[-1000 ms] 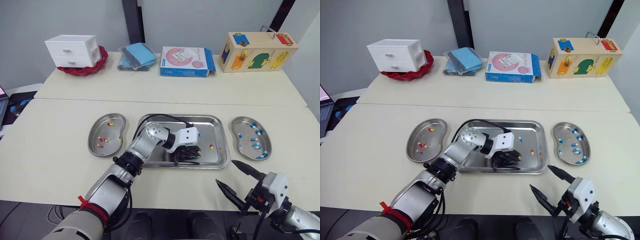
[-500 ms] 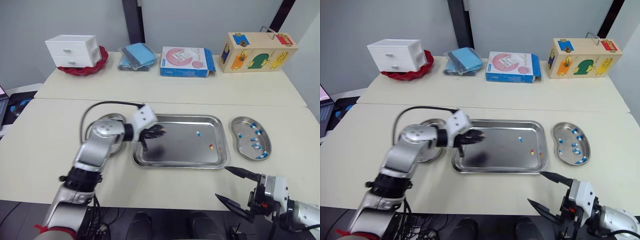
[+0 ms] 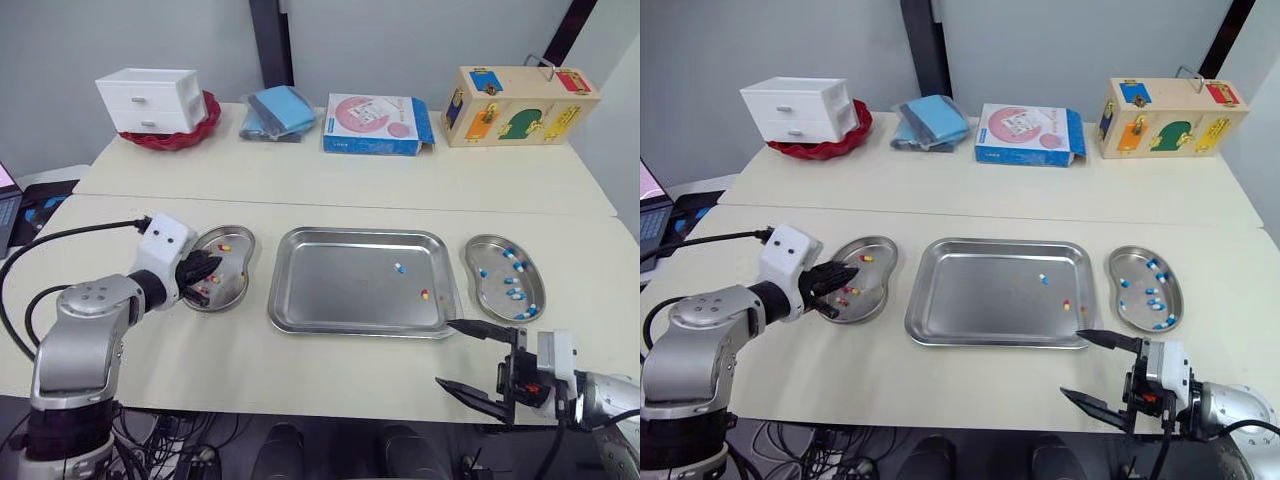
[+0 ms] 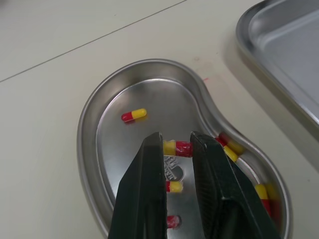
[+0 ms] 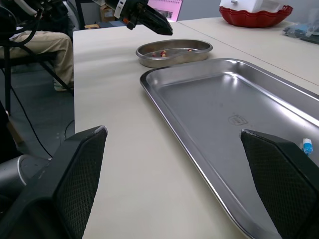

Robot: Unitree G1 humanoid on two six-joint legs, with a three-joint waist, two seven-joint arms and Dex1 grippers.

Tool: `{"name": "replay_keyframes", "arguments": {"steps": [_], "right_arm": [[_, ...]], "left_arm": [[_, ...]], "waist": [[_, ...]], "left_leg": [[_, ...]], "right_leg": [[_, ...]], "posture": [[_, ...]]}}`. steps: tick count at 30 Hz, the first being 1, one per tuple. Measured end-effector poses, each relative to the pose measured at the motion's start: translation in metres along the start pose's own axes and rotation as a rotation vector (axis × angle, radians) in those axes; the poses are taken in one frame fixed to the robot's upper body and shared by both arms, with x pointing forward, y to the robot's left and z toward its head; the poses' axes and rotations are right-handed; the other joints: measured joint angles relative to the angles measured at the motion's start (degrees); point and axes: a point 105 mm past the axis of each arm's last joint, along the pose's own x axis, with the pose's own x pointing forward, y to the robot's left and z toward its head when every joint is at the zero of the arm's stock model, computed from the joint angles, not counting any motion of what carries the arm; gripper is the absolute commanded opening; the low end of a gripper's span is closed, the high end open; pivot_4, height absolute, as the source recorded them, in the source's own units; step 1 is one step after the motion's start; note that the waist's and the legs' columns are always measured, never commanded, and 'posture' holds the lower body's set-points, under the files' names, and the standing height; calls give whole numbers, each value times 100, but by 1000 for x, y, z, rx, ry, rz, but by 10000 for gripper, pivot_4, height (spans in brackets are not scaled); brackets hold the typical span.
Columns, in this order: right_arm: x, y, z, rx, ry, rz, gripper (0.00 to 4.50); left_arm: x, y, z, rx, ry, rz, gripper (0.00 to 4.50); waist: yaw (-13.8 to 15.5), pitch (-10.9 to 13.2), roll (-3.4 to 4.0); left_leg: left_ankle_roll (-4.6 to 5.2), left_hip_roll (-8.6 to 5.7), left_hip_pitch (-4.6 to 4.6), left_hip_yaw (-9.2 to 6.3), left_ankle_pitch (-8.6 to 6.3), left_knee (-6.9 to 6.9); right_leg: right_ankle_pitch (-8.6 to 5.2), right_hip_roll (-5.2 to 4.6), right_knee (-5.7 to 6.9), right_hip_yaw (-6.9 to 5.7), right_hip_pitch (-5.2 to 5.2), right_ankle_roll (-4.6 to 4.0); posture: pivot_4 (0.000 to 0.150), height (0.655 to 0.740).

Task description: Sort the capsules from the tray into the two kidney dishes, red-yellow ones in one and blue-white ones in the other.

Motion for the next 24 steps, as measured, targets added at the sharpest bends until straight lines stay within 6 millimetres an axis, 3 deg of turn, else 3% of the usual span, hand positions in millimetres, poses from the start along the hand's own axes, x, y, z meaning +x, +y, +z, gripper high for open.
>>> {"name": "replay_keyframes", "arguments": {"steps": [17,24], "right_arm": [[2,-2,-2,5,2,-9,45000],[2,-2,-3,7,3,-14,45000]], "left_arm": [[5,3,-4,-25,0,19,4301],[7,1,-10,-41,38,-14,26044]], "waist": [[-12,0,0],[-15,0,0]], "left_leg": [[0,0,0,2,0,-1],[0,0,0,2,0,-1]], "right_leg": [[0,0,0,2,-2,0],[0,0,0,2,-2,0]], "posture": [[1500,7400],[1500,7400]]}}
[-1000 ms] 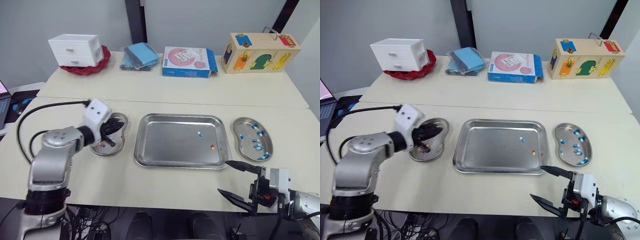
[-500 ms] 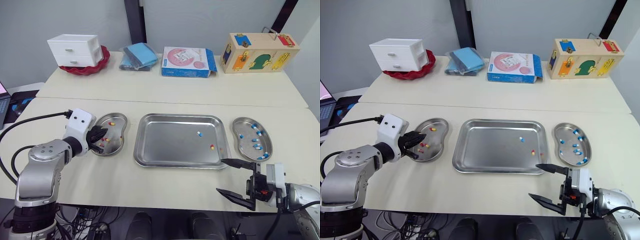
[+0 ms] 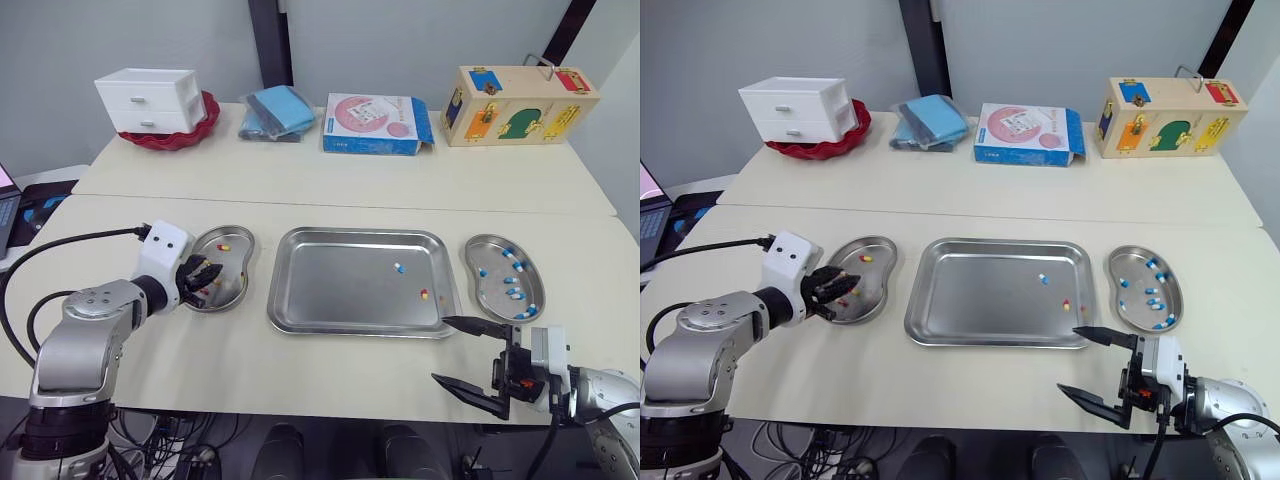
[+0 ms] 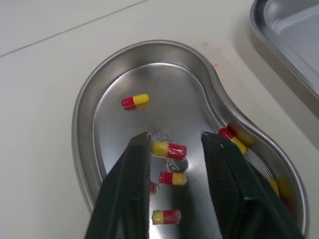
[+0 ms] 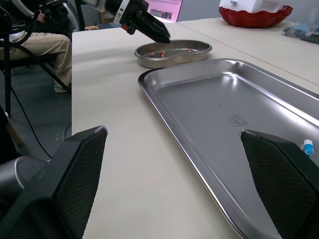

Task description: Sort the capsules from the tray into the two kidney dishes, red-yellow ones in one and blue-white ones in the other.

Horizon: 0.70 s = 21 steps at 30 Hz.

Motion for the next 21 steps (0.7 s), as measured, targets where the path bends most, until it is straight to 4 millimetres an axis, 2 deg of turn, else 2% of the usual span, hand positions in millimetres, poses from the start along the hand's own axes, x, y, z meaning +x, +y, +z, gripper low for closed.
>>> {"name": "replay_keyframes", "arguments": {"steps": [6,21], "right_arm": [[0,0,0,1,0,-2,45000],[0,-1,-1,4,2,-15,45000]], "left_arm": [[0,0,0,-5,-2,3,44642],[1,-1,0,-12,-6,-8,44642]], "waist": [[0,0,0],[1,0,0]], "left_leg": [[0,0,0,0,0,0],[0,0,0,0,0,0]], "right_leg": [[0,0,0,0,0,0],[0,0,0,0,0,0]], "posture": [[1500,7400],[1500,7400]]}}
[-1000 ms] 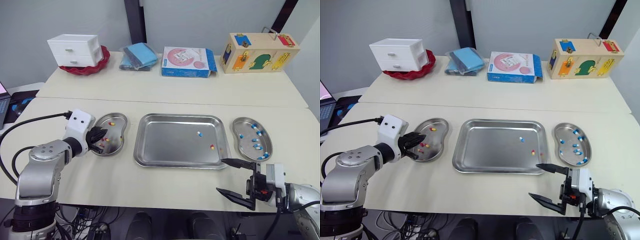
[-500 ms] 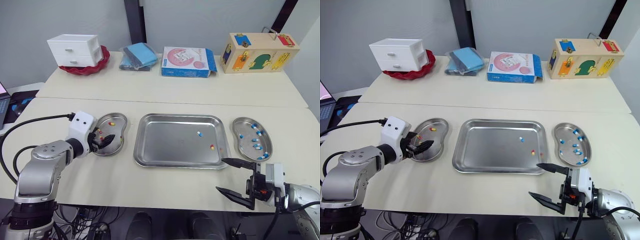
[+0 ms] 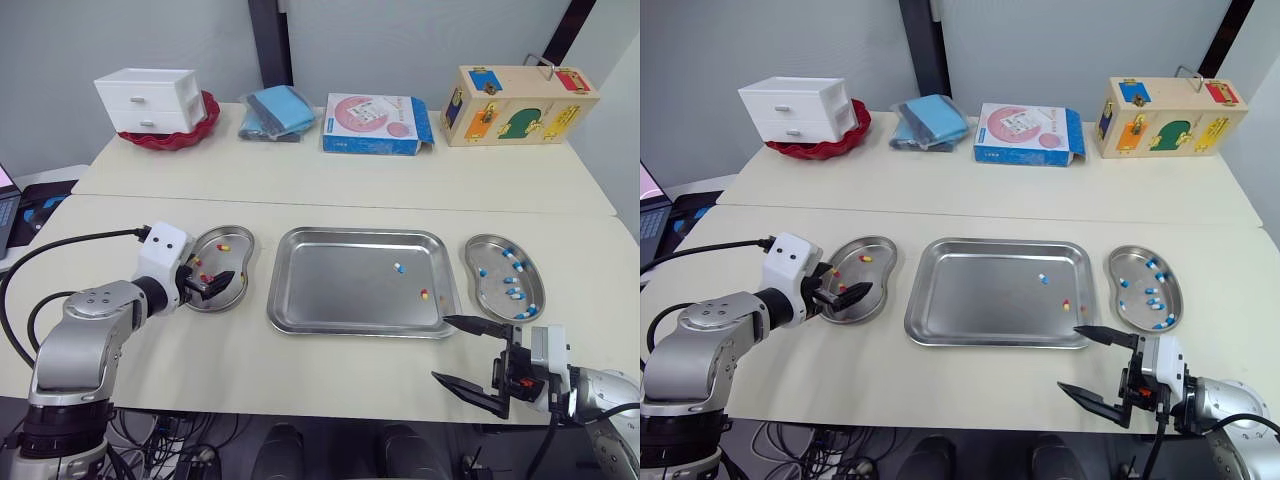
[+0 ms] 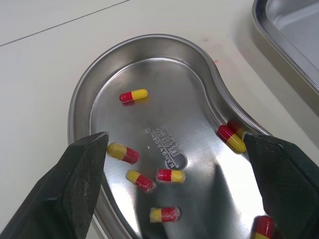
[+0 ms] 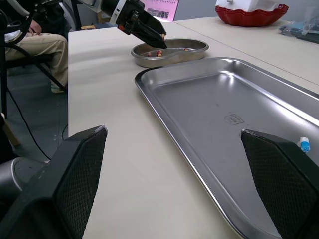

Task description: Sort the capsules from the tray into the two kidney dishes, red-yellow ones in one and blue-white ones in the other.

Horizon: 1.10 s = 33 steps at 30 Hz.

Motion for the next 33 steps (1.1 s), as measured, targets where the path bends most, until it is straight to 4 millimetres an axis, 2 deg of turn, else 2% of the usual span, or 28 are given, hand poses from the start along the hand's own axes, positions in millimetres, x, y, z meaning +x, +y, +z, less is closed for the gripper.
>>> {"name": "replay_keyframes", "arguments": {"steps": [13,18,25,29,33], "right_arm": [[0,0,-2,2,16,-7,45000],[0,0,-3,1,19,-7,45000],[-1,1,-3,8,22,-11,45000],[-10,-8,-3,42,73,-60,45000],[-37,-31,3,71,246,-121,45000]], "left_arm": [[2,-8,11,-76,-55,-70,44642],[1,-7,4,-60,-22,-64,44642],[0,-8,5,-66,-31,-71,44642],[-15,3,6,-33,-55,-74,44642],[-48,26,3,32,-36,-55,44642]], "waist": [[-4,0,0],[-5,0,0],[-6,0,-1],[-19,2,1],[-33,4,4]], "left_leg": [[0,0,-1,0,0,-1],[0,1,0,1,0,-4],[0,0,-1,1,0,-4],[0,1,-1,5,0,-5],[1,1,2,13,0,-10]], "right_leg": [[0,0,0,1,-1,0],[0,0,-1,1,-3,0],[0,0,-2,1,-2,0],[0,0,0,5,-6,0],[0,0,-4,12,-8,-1]], "posture": [[1500,7400],[1500,7400],[1500,7400],[1500,7400],[1500,7400]]}}
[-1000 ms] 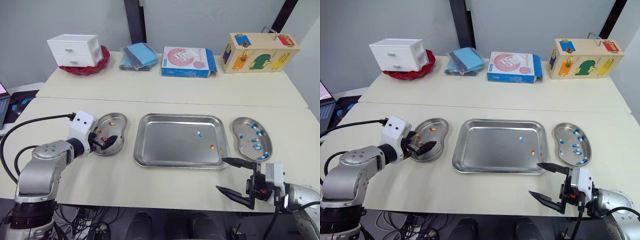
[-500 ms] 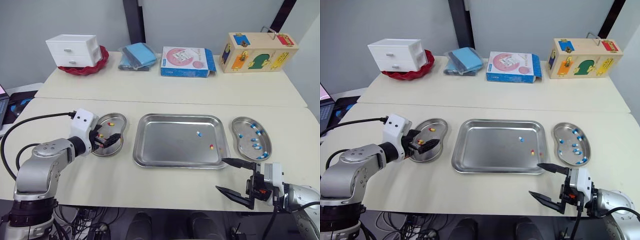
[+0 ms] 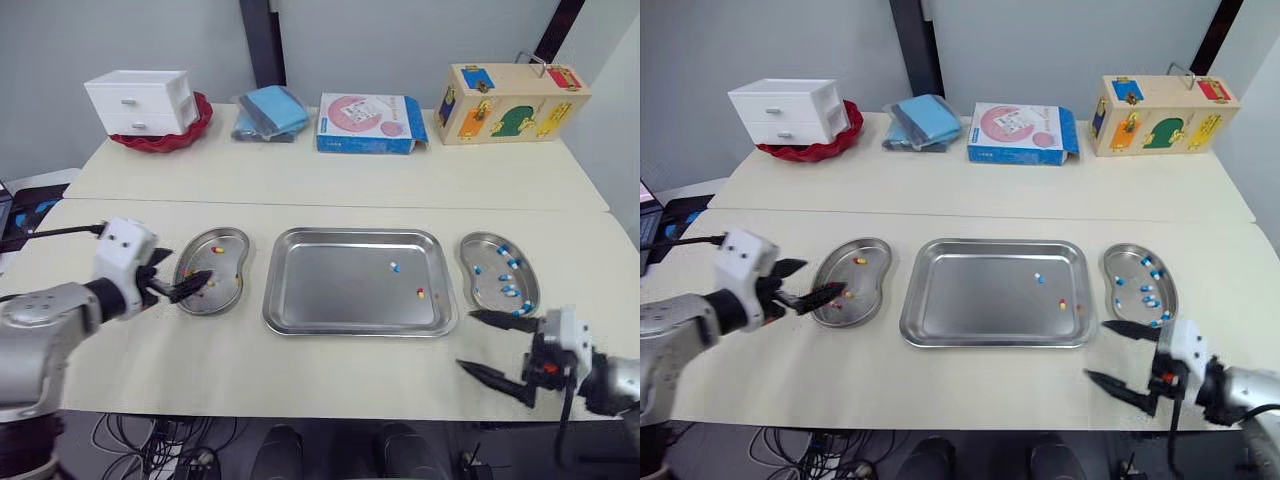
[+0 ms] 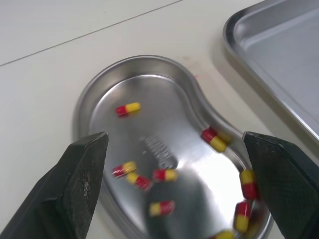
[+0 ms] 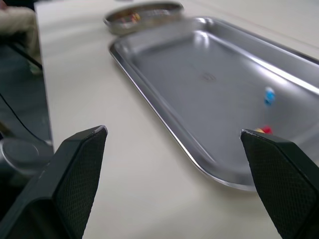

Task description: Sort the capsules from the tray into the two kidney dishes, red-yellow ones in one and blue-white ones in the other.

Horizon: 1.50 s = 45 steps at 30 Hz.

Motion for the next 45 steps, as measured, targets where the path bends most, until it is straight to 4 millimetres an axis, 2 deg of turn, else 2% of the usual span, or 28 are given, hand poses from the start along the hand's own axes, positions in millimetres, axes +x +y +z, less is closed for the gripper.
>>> {"name": "replay_keyframes", "arguments": {"steps": [6,10,16,24,28,32,34,36,38,41,45], "right_arm": [[-45,-32,4,78,179,-134,45000],[-79,-51,-10,148,314,-228,45000],[-106,-62,-28,211,416,-278,45000],[-106,-69,-21,177,395,-271,45000],[-93,-70,-5,115,360,-236,45000],[-56,-56,24,54,277,-101,45000],[-41,-51,32,62,245,-75,45000],[-21,-46,41,76,202,-48,45000],[-3,-42,46,89,173,-36,45000],[22,-41,50,76,156,-39,45000],[52,-42,48,62,160,-61,45000]], "left_arm": [[-49,33,-39,22,157,36,44642],[-72,59,-57,19,224,108,44642],[-79,71,-68,23,241,135,44642],[-79,65,-69,29,232,106,44642],[-66,34,-56,30,44,5,44642],[-56,-15,-35,50,-151,-131,44642],[-56,-39,-33,62,-213,-188,44642],[-56,-70,-36,50,-278,-268,44642],[-57,-92,-42,38,-315,-325,44642],[-59,-121,-45,35,-386,-396,44642],[-59,-144,-48,11,-520,-393,44642]], "waist": [[12,5,-10],[31,7,-14],[-8,9,-16],[-70,11,-14],[-85,11,-13],[-84,9,-15],[-91,9,-14],[-103,8,-15],[-87,8,-16],[-70,7,-16],[-26,6,-16]], "left_leg": [[1,0,-2,1,-1,-6],[1,0,-5,5,-1,-8],[1,4,-9,14,-1,-16],[1,4,-10,18,-2,-17],[1,4,-12,20,-2,-15],[1,5,-17,17,-2,-12],[4,4,-18,20,-4,-11],[6,2,-20,22,-6,-8],[6,3,-22,13,-6,-3],[7,0,-24,14,-6,2],[7,1,-30,15,-6,4]], "right_leg": [[-1,-1,-14,-2,-1,-2],[-2,-4,-40,-2,0,0],[-1,-4,-42,2,-6,0],[-1,-4,-41,6,-6,0],[-1,-6,-40,6,-4,1],[0,-5,-41,7,-3,2],[2,-6,-43,10,-3,3],[3,-8,-44,13,-3,5],[4,-5,-41,6,-4,5],[5,-7,-42,9,-3,7],[6,-6,-45,9,-10,9]], "posture": [[1500,7400],[1500,7400],[1500,7400],[1500,7400],[1500,7400],[1500,7400],[1500,7400],[1500,7400],[1500,7400],[1500,7400],[1500,7400]]}}
